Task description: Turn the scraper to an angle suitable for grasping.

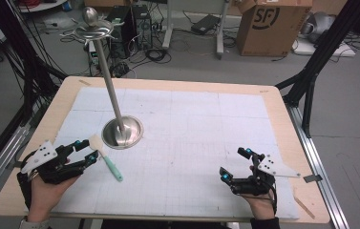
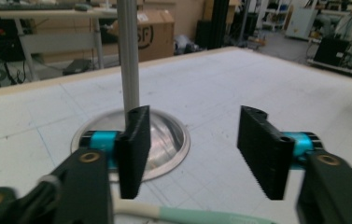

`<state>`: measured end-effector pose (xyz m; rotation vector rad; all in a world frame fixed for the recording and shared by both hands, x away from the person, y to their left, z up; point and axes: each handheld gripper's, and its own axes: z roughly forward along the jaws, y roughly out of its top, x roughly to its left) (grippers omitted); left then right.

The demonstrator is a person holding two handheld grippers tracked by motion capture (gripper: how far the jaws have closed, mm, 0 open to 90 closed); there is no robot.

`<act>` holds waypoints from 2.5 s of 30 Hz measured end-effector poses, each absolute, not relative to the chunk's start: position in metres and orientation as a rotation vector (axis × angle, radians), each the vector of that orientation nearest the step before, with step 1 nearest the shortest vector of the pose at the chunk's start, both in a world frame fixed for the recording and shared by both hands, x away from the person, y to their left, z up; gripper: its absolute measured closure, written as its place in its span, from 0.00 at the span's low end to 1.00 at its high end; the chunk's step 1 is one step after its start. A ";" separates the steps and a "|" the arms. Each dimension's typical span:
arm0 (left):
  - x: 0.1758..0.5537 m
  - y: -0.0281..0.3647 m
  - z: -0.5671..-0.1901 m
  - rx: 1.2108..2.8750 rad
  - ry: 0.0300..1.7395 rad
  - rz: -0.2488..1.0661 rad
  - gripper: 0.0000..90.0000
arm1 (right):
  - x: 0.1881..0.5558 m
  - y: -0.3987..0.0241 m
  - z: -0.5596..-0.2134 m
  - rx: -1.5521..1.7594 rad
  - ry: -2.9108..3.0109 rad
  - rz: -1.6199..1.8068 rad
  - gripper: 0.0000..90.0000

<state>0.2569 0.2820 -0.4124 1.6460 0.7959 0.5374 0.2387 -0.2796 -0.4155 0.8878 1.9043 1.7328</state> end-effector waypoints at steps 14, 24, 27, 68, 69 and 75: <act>0.290 0.273 -0.425 1.909 0.921 0.472 1.00 | 0.235 -0.272 -0.419 0.866 1.989 1.721 0.00; 0.320 0.261 -0.436 2.030 0.947 0.442 1.00 | 0.233 -0.273 -0.419 0.876 1.975 1.718 0.00; 0.325 0.261 -0.437 2.007 0.967 0.430 1.00 | 0.234 -0.275 -0.419 0.873 1.967 1.717 0.00; 0.285 0.285 -0.450 2.021 1.043 0.465 1.00 | 0.231 -0.272 -0.419 0.865 1.974 1.709 0.00; 0.282 0.285 -0.450 2.023 1.042 0.474 1.00 | 0.231 -0.272 -0.419 0.861 1.976 1.709 0.00; 0.273 0.288 -0.444 1.973 1.023 0.477 1.00 | 0.233 -0.271 -0.421 0.870 1.979 1.704 0.00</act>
